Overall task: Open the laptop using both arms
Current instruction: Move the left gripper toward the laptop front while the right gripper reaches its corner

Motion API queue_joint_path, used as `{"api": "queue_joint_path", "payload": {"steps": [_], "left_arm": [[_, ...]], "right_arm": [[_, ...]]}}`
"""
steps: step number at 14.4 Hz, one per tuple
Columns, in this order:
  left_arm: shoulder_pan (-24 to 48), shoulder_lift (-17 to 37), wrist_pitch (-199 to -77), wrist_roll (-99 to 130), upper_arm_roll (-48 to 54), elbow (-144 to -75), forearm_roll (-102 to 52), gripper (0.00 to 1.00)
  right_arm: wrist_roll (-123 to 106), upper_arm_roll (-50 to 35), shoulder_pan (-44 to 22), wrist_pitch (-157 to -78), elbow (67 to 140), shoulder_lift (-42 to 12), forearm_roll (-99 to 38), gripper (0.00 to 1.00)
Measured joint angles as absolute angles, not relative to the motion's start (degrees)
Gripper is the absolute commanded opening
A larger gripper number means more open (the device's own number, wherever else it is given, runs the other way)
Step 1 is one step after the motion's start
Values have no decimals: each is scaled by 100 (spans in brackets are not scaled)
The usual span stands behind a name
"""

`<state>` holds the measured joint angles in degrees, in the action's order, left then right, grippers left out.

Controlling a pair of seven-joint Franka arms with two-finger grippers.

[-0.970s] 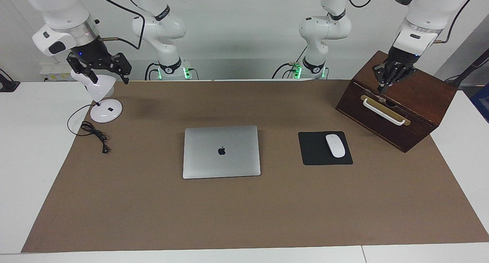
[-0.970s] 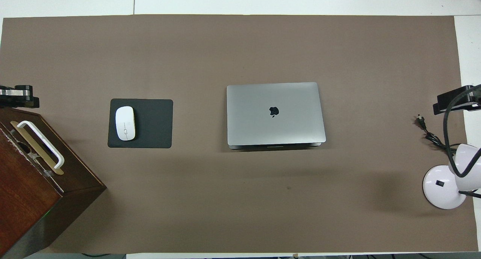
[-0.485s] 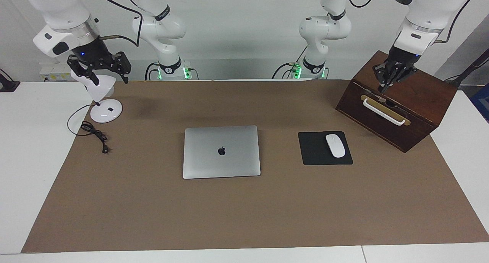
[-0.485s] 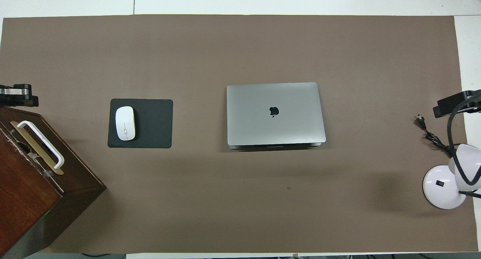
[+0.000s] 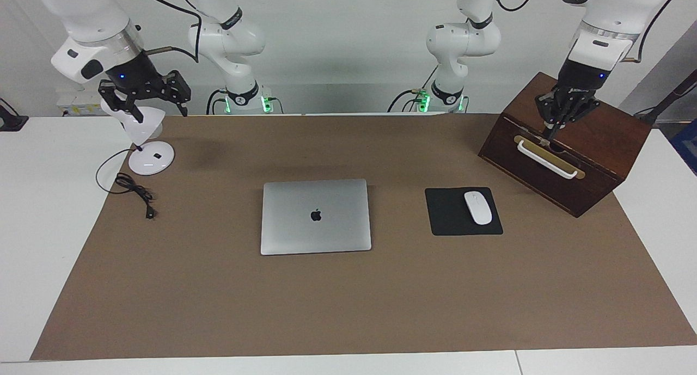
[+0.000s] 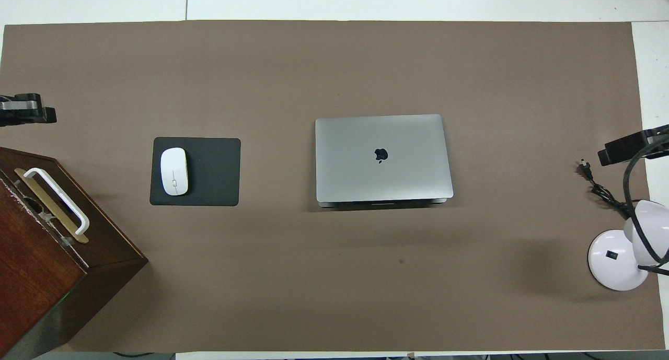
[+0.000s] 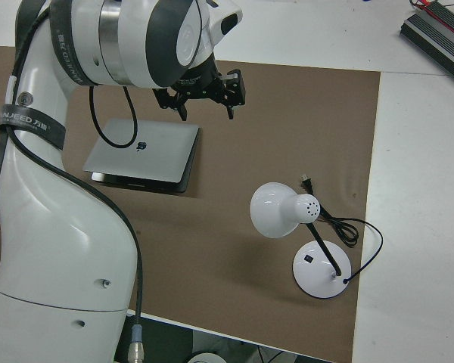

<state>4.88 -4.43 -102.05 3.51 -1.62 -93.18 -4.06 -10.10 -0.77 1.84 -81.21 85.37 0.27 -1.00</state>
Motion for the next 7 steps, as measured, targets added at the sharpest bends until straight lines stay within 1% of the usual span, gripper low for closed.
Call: {"api": "queue_joint_path", "payload": {"steps": [2,4,7], "left_arm": [[489,-441,-10284,351,-156,-9335,-414,0],[500,-441,-10376,348,-139,-9354,-419,0],[513,-449,-10929,339,-89,-9623,-423,0]], "right_arm": [[-1042,-160,178,-8165,8572,38,-101,75],[-1073,-295,147,-8519,8817,130,-99,92],[-1158,-335,-237,-9242,9606,453,133,94]]}}
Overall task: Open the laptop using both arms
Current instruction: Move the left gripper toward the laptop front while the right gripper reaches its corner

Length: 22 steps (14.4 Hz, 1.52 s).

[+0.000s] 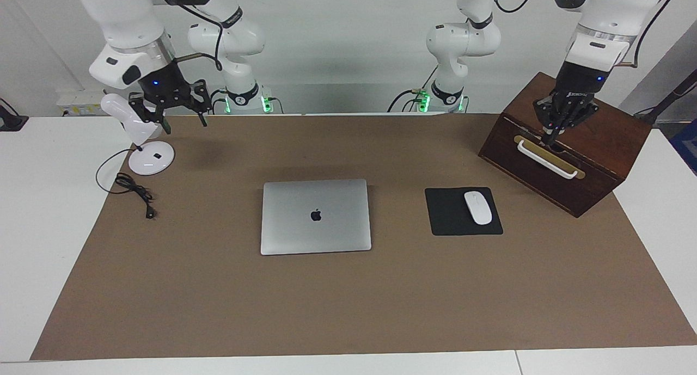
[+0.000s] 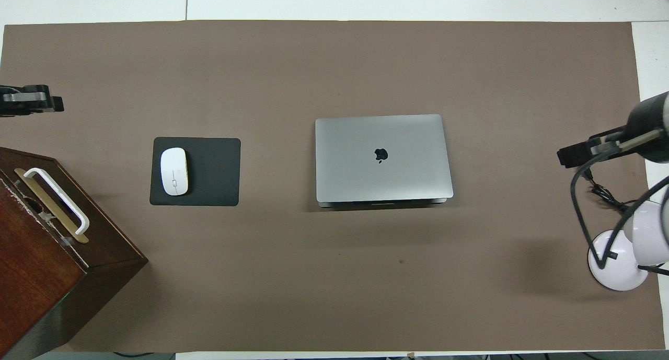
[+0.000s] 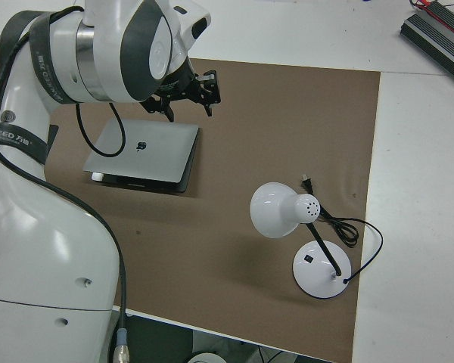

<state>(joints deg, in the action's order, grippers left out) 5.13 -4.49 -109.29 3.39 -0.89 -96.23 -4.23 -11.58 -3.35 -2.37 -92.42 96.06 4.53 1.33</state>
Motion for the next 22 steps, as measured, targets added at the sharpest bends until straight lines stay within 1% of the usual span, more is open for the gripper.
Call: {"api": "queue_joint_path", "payload": {"steps": [1,3,6,9,12,16,20,22], "left_arm": [[539,-471,-11224,308,-82,-9816,-427,0],[598,-596,-11930,147,-69,-10345,-517,0],[749,-970,-12977,-138,-65,-11351,-669,0],[1117,-1403,-14021,-174,-54,-12406,-678,0],[1558,-1749,-14761,-179,-47,-13275,-678,0],[2114,-2061,-15439,-194,-44,-14099,-679,0],[2619,-2260,-15737,-212,-43,-14553,-679,0],[2845,-2301,-16149,-223,-43,-14812,-679,0]], "right_arm": [[-1172,-341,-384,-9449,9907,586,218,99],[-1207,-350,-601,-9755,10421,814,409,99],[-1424,-352,-940,-10145,11039,1060,890,100],[-1438,-363,-1395,-10749,11839,1351,1465,100],[-1494,-373,-1491,-11518,12661,1673,1817,100],[-1589,-382,-1813,-12250,13275,1800,2382,100],[-1589,-392,-1993,-13123,13817,1770,2598,100],[-1589,-393,-2004,-13480,13975,1700,2770,100]]}}
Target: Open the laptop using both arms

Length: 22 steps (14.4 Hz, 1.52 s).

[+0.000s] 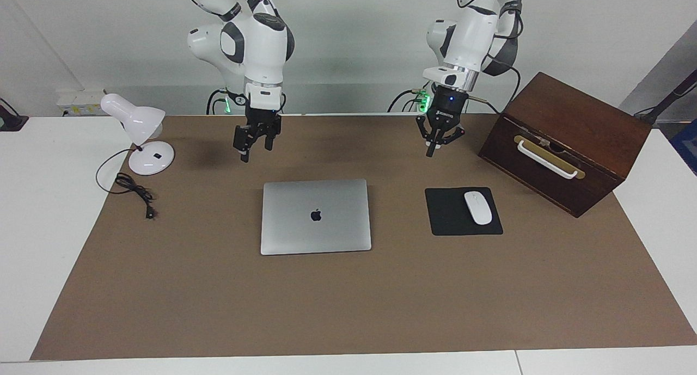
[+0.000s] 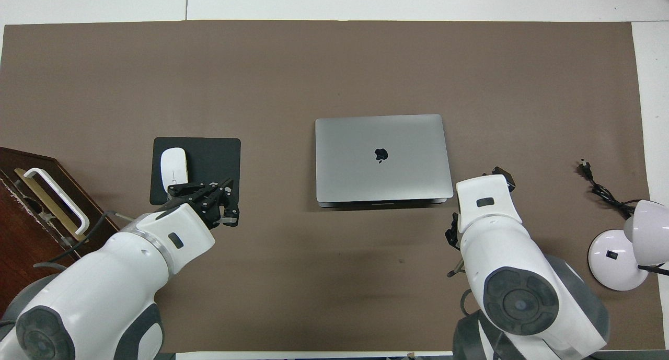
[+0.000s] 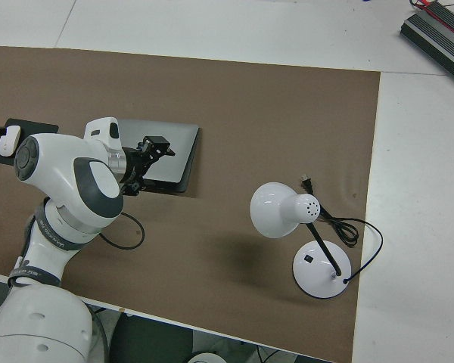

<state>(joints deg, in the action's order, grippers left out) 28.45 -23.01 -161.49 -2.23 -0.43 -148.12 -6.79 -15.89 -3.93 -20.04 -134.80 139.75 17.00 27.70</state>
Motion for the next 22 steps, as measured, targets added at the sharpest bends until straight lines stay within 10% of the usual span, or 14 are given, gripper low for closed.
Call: {"api": "queue_joint_path", "payload": {"steps": [22], "left_arm": [[4158,-277,-19611,-232,-48,-15616,-679,0]], "right_arm": [[-12,-334,-2567,-14889,14194,391,4538,100]]}}
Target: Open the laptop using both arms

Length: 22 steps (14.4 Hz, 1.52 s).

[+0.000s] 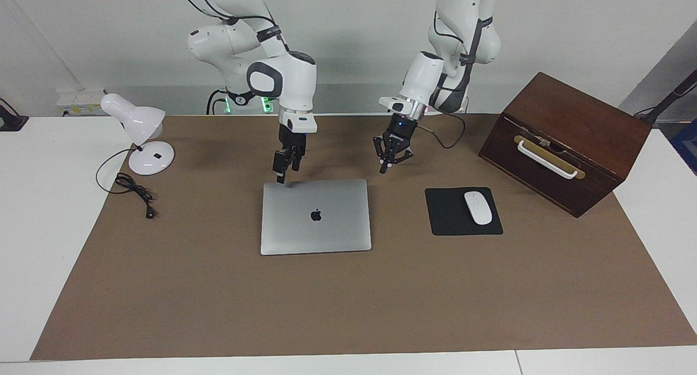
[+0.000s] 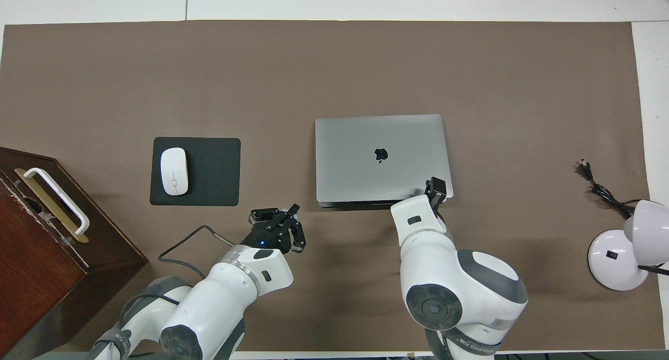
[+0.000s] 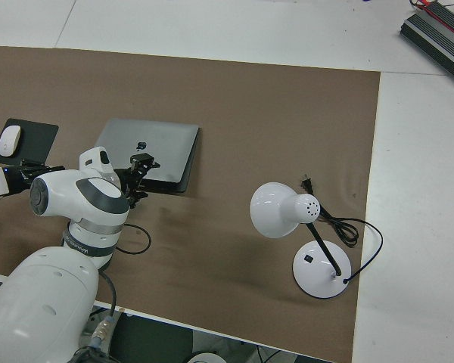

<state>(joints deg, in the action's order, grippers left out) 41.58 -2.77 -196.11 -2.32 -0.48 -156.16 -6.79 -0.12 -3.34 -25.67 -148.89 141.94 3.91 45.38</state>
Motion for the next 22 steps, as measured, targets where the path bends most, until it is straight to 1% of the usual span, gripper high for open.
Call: {"api": "queue_joint_path", "payload": {"steps": [6,12,22], "left_arm": [[4469,273,-19947,-231,-49,-15583,-679,0],[4469,690,-19950,-231,-57,-15124,-686,0],[4469,1131,-19952,-231,-68,-14628,-765,0]], "right_arm": [[-9,-321,-2237,-15180,14067,223,4775,100],[-9,-322,-2206,-15201,13919,85,4785,100],[-9,-322,-2134,-15372,13785,-141,4786,100]]}}
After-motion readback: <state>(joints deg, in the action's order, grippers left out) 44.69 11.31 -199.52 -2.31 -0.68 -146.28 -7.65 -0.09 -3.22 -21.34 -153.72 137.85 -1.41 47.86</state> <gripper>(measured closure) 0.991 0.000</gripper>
